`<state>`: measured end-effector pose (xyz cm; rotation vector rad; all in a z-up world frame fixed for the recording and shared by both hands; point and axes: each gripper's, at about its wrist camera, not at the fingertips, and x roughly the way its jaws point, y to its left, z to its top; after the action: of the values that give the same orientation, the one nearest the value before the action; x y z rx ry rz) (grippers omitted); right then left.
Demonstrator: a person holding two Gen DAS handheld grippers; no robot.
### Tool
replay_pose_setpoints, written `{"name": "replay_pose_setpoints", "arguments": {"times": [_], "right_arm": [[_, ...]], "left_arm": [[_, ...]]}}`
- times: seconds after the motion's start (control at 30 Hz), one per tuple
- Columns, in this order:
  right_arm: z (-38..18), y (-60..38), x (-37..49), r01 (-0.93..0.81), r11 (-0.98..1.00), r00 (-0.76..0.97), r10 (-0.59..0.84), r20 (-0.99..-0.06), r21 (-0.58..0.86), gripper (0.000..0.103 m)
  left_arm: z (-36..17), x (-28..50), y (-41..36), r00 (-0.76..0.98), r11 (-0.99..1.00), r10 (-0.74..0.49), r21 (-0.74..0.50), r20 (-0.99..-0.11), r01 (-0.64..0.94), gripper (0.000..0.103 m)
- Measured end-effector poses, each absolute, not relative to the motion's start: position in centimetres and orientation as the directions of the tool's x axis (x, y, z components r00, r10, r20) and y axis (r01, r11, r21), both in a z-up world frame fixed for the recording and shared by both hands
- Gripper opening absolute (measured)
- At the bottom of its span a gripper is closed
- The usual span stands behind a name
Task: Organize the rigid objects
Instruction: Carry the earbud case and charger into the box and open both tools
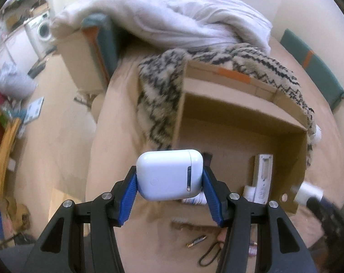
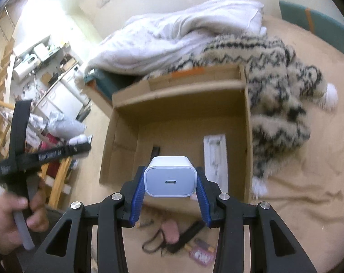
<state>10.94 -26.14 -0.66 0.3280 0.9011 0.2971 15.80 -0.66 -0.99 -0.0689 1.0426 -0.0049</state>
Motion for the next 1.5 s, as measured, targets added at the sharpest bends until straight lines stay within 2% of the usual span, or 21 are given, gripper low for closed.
{"name": "replay_pose_setpoints", "arguments": {"times": [0.2,0.27,0.4,0.53,0.9,1.5], "right_arm": [[0.6,-26.6,14.4,-0.103,0.914,0.657,0.358,-0.663,0.392,0.044],[-0.8,-26.5,15.0,-0.091,0.915,0.645,0.355,-0.677,0.394,0.044],[-4.6,-26.0,15.6,-0.040,0.921,0.559,0.343,-0.755,0.388,0.044],[-5.4,-24.5,15.8,-0.082,0.944,0.525,0.315,-0.791,0.320,0.044],[-9.1,-23.7,17.1,-0.043,0.958,0.394,0.276,-0.877,0.282,0.044],[-10.4,-23.9,17.8,-0.008,0.968,0.361,0.238,-0.902,0.252,0.044]], "left_arm": [[-0.4,17.0,-4.1,0.578,0.998,-0.027,0.009,-0.815,0.060,0.051],[-1.5,17.3,-5.2,0.582,0.995,-0.024,0.039,-0.813,0.096,0.051],[-4.4,17.7,-5.7,0.526,0.991,-0.064,0.006,-0.848,0.130,0.051],[-6.6,17.9,-6.0,0.477,0.991,-0.049,0.018,-0.877,0.135,0.051],[-8.8,17.9,-6.5,0.436,0.986,-0.024,0.051,-0.899,0.160,0.051],[-9.7,17.8,-7.5,0.429,0.979,-0.008,0.080,-0.903,0.188,0.051]]}}
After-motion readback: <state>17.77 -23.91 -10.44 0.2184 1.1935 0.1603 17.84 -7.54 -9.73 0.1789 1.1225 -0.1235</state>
